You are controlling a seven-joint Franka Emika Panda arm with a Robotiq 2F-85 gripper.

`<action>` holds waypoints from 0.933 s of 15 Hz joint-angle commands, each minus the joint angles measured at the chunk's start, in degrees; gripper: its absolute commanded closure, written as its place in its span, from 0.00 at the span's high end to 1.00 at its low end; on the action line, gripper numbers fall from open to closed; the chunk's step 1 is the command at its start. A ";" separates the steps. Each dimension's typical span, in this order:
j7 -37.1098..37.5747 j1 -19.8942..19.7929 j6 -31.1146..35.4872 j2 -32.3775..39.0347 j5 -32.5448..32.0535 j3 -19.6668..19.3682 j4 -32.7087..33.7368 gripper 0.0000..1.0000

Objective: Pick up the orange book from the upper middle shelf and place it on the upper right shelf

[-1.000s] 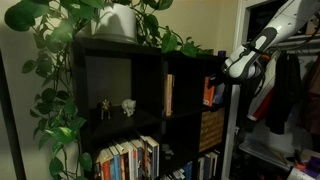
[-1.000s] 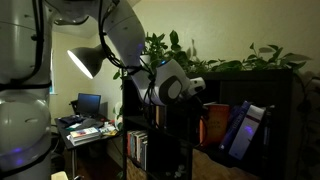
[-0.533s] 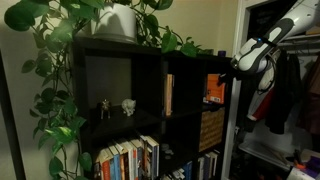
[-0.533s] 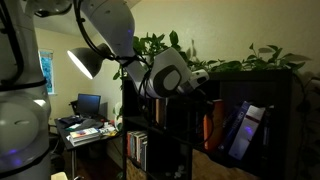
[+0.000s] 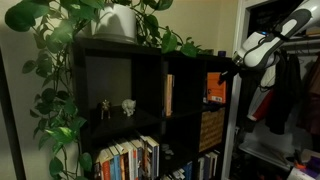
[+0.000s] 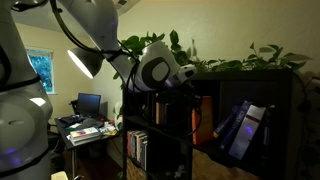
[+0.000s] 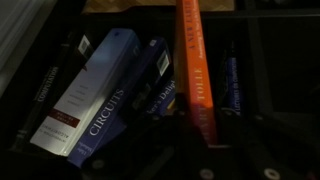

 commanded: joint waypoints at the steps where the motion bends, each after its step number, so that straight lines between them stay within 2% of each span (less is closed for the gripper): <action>1: -1.75 2.79 -0.55 -4.44 4.69 1.05 -2.40 0.06; 6: -1.31 6.81 3.50 -1.49 11.38 0.79 -1.02 0.06; 10: -0.54 13.12 9.97 2.50 13.78 -4.88 0.26 0.06; 14: 1.34 21.11 14.23 6.07 13.39 -12.97 1.44 0.06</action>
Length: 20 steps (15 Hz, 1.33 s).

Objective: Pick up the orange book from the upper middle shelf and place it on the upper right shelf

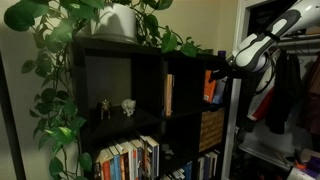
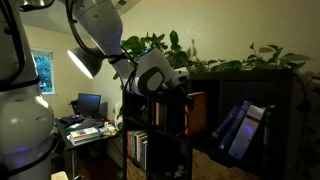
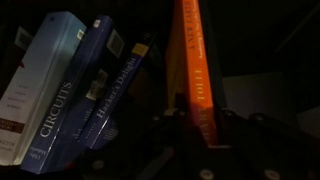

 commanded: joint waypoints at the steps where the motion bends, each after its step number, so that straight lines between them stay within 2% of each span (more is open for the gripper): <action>1: 2.29 8.41 4.27 3.05 0.00 -8.25 1.89 0.06; 6: 5.81 19.46 4.44 4.33 -2.01 -20.16 2.69 0.06; 15: 4.93 33.29 4.07 5.09 -4.02 -37.78 4.27 0.06; 20: 4.96 42.21 3.23 4.68 -3.47 -46.71 5.24 0.07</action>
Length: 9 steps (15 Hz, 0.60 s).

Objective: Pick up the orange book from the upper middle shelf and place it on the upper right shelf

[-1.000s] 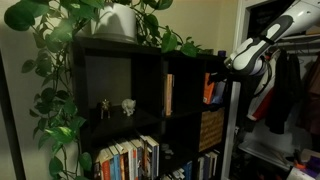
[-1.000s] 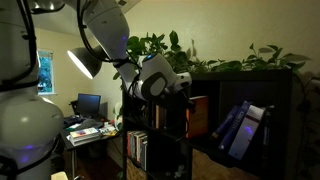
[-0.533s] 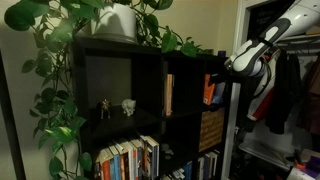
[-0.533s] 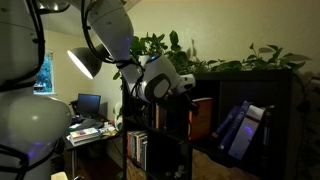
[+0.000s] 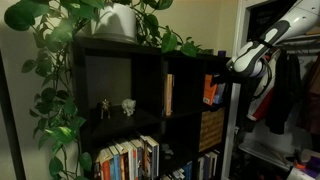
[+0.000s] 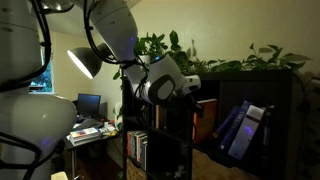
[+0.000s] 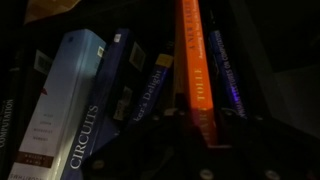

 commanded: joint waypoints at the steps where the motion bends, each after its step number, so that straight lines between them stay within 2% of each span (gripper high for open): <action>1: 1.18 7.44 1.19 -0.44 -0.62 -6.92 1.57 0.07; 9: -0.52 23.62 0.20 -1.39 -0.54 -22.65 3.91 0.07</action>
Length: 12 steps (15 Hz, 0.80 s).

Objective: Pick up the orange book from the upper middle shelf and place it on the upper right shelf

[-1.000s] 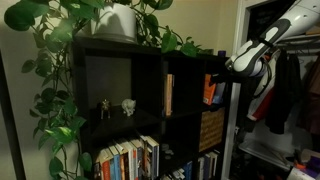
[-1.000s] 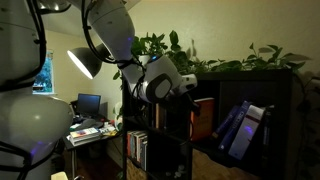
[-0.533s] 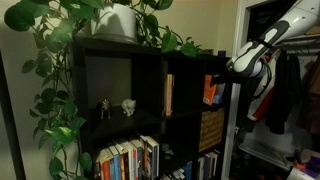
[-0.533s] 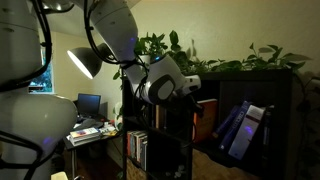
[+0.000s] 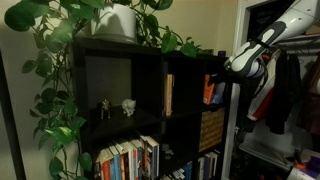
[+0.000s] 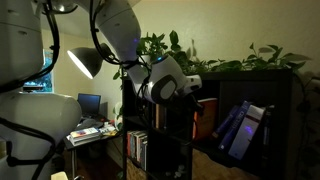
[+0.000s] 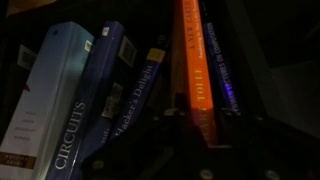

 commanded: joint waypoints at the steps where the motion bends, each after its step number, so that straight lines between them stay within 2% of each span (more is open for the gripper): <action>1: -0.87 8.17 0.19 -1.50 -0.56 -8.27 1.89 0.07; 2: -1.24 10.26 0.02 -1.70 -0.57 -10.48 2.17 0.07; 3: -1.64 12.39 -0.21 -1.65 -0.54 -12.67 2.46 0.45; 4: -2.15 14.33 -0.12 -1.58 -0.57 -14.79 2.71 0.46; 5: -2.83 16.21 0.04 -1.83 -0.73 -16.82 2.93 0.52; 9: -4.92 22.69 0.67 -1.84 -0.44 -24.40 4.06 0.77; 12: -5.97 25.83 0.45 -1.36 -0.11 -28.34 4.61 0.97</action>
